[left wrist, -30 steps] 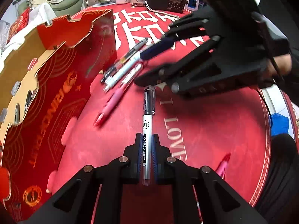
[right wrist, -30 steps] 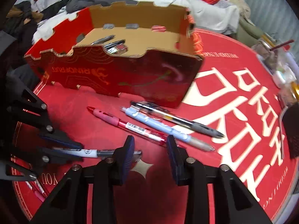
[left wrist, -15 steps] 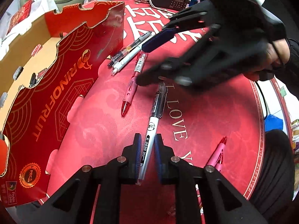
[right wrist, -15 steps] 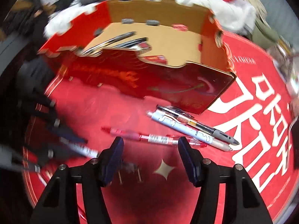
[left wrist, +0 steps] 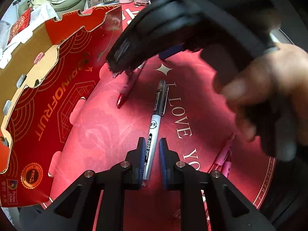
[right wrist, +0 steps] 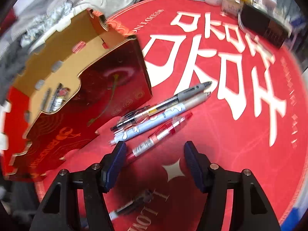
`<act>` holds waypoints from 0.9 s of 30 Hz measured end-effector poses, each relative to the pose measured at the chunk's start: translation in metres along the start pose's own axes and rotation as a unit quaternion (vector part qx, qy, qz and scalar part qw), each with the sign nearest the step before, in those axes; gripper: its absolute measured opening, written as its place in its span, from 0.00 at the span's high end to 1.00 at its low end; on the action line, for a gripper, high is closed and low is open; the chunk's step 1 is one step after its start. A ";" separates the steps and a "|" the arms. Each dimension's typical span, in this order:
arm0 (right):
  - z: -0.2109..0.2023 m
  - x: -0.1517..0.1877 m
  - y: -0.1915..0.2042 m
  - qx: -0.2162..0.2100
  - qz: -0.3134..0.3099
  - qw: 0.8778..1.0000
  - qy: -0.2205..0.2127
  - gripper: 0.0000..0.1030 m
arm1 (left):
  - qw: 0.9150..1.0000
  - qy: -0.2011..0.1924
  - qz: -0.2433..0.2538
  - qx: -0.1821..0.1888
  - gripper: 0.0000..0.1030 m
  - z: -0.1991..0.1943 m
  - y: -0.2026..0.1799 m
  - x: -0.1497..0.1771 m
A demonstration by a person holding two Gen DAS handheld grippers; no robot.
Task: Organize rigid objects
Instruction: 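Move the right tool over the rug to the red pen while the left tool holds the clear pen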
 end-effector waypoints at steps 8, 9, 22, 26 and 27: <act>0.002 0.007 -0.052 0.010 0.031 0.999 0.011 0.38 | 0.999 -0.013 0.000 0.045 0.83 -0.002 -0.007 -0.005; 0.002 0.007 -0.060 0.010 0.038 0.999 0.011 0.43 | 0.999 -0.010 0.001 0.048 0.83 0.002 -0.008 -0.007; -0.016 0.004 -0.049 -0.063 -0.011 0.998 -0.015 0.66 | 0.998 -0.009 -0.023 0.065 0.90 0.015 -0.004 -0.022; -0.030 0.000 -0.047 -0.050 -0.115 0.991 -0.048 0.66 | 0.997 -0.013 -0.034 0.063 0.90 0.014 -0.003 -0.021; -0.030 -0.001 -0.047 -0.056 -0.115 0.991 -0.039 0.66 | 0.997 -0.014 -0.036 0.059 0.90 0.014 -0.003 -0.021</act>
Point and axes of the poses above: each gripper's, at about its wrist camera, not at the fingertips, and z roughly the way its jaws point, y to its left, x to its underside, the point moved 5 cm from there along z, roughly the way its jaws point, and after that the axes turned 12 degrees about x, right-handed, at the moved point
